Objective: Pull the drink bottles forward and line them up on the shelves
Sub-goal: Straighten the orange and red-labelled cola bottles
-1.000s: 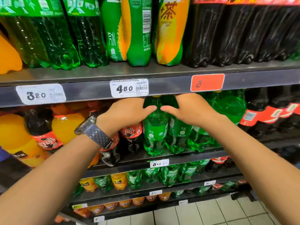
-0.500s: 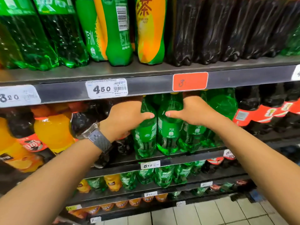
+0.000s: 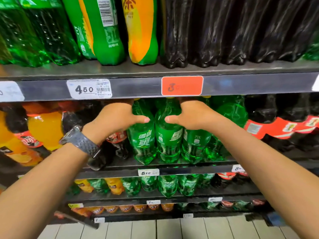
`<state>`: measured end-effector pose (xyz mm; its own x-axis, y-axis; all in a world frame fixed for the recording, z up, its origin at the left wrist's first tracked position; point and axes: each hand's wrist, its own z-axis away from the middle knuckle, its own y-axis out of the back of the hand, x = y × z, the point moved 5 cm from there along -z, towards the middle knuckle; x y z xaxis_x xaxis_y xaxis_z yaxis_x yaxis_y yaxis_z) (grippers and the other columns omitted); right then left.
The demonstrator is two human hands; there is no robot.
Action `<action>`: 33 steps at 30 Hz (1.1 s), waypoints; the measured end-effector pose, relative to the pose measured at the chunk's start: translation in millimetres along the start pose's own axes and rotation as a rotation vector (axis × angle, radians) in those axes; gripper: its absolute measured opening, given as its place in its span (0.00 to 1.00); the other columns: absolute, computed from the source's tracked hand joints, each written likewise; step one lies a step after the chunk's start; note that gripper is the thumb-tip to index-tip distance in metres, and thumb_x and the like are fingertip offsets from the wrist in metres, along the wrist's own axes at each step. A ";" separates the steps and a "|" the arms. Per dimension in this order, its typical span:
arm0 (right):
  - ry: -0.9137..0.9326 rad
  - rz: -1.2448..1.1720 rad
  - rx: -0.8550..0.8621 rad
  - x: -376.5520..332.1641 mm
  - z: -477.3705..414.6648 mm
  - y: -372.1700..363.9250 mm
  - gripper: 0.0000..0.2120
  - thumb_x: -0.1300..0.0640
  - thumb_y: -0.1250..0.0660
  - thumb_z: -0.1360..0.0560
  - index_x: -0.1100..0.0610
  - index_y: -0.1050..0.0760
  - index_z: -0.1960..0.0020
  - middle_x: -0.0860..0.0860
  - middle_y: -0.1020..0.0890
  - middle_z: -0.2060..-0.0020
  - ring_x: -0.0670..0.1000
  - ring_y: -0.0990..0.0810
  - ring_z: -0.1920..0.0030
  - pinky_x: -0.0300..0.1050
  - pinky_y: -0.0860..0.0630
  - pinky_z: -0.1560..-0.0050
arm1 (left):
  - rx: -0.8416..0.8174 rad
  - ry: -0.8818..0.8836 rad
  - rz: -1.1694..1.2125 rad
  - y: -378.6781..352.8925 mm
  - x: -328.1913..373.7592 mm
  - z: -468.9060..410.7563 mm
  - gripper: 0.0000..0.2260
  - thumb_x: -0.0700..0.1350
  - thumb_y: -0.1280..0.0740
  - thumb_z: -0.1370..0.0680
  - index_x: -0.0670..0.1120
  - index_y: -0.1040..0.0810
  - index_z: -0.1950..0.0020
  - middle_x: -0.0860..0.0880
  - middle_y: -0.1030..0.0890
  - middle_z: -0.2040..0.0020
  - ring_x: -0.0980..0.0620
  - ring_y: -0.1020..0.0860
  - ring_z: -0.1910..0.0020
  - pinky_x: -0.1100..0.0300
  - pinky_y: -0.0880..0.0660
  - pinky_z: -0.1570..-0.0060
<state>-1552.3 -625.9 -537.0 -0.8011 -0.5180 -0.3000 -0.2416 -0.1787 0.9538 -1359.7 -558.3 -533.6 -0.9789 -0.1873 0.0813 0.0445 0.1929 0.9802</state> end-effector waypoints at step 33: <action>0.362 -0.071 0.465 79.1 74.1 50.5 0.11 0.55 0.34 0.23 0.51 0.21 0.42 0.46 0.17 0.50 0.46 0.20 0.50 0.35 0.31 0.47 | 0.070 -0.168 -0.029 -14.4 83.7 0.8 0.38 0.65 0.28 0.34 0.44 0.36 0.34 0.49 0.27 0.64 0.44 0.26 0.62 0.54 0.30 0.63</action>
<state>-1668.5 -613.9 -511.2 -0.5565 -0.7849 -0.2726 -0.5679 0.1198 0.8144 -1442.4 -576.0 -541.1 -0.9994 -0.0313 0.0159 0.0073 0.2577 0.9662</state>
